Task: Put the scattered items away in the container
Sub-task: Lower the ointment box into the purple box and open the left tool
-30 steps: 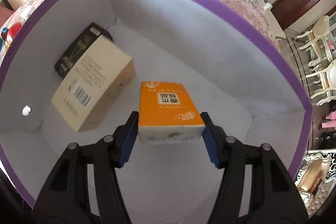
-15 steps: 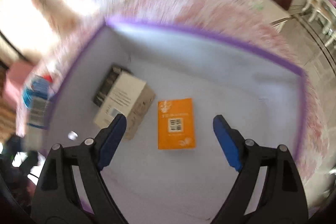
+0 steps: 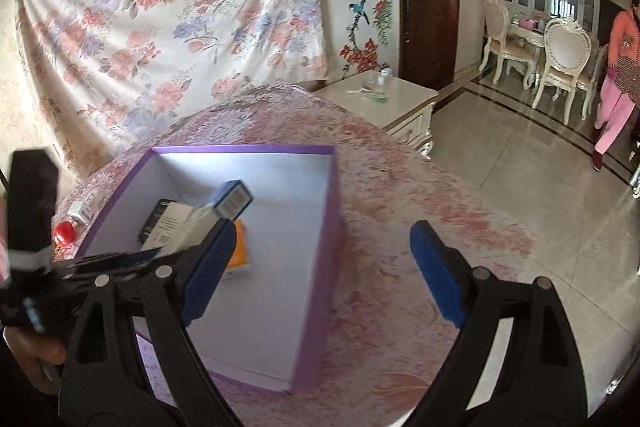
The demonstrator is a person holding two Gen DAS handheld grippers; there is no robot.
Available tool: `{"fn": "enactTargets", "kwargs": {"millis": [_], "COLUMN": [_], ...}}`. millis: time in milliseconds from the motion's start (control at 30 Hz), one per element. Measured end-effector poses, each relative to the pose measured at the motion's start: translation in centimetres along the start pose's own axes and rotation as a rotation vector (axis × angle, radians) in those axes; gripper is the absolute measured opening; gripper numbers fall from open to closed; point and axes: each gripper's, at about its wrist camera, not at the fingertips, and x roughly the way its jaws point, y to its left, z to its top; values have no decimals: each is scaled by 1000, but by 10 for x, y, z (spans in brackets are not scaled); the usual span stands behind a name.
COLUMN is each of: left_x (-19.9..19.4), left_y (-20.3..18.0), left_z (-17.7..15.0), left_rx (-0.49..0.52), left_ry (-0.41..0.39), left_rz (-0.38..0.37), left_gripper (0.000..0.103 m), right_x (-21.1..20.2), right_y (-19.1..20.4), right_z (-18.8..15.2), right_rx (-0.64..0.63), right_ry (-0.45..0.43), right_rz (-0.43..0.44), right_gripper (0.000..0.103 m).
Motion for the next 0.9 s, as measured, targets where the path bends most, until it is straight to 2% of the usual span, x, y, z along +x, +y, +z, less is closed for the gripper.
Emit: {"fn": "enactTargets", "kwargs": {"millis": [67, 200, 233, 467, 567, 700, 900], "left_x": [17, 47, 51, 36, 20, -14, -67], "left_y": [-8, -22, -22, -5, 9, 23, 57], "left_z": [4, 6, 5, -2, -8, -17, -37], "left_rx": [-18, -5, -8, -37, -49, -23, -30], "left_ry": [25, 77, 89, 48, 14, -69, -204], "left_rz": [19, 63, 52, 10, 7, 35, 178], "left_gripper": [35, 37, 38, 38, 38, 38, 38], "right_x": [28, 45, 46, 53, 56, 60, 59], "right_y": [9, 8, 10, 29, 37, 47, 91], "right_z": [-1, -4, -4, -9, -11, -14, -19], "right_rx": [-4, -7, -9, -23, -29, -38, -65], "right_ry": [11, 39, 40, 51, 56, 62, 20], "right_rz": [-9, -1, 6, 55, 76, 103, 133], "right_gripper": [90, 90, 90, 90, 90, 90, 90]}}
